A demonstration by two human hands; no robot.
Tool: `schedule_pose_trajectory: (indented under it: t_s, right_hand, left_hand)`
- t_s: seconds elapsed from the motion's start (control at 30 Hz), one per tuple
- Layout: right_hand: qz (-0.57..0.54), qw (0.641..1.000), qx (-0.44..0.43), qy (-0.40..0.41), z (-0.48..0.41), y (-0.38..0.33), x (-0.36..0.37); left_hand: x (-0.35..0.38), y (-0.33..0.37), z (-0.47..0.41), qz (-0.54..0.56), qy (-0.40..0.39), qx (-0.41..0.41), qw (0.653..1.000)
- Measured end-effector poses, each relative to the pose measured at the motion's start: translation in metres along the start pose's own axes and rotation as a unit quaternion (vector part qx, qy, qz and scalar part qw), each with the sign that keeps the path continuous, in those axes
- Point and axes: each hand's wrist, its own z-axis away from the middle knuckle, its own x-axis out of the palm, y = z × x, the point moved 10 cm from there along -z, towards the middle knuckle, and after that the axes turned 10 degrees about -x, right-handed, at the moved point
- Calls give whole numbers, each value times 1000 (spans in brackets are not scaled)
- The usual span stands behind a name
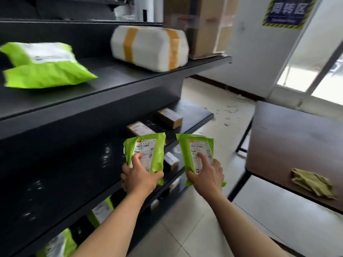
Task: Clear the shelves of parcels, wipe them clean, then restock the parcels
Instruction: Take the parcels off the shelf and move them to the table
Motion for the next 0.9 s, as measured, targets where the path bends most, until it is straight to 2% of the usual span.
schedule_pose_trajectory:
  t_s: [0.3,0.5,0.7,0.9]
  right_hand:
    - [53,992,95,67,-15,190,-133]
    - [86,983,142,83,-20,293,-196]
    - [90,971,201,92,-18,375,-227]
    - [91,961,244,94,-48,435,-235]
  left_hand:
    - [166,142,93,-25,-80,74,994]
    - [259,214,149,-25,-122,119,985]
    - [336,261,182,-67,-156,145,975]
    - [404,305,180,-97,-178,161,966]
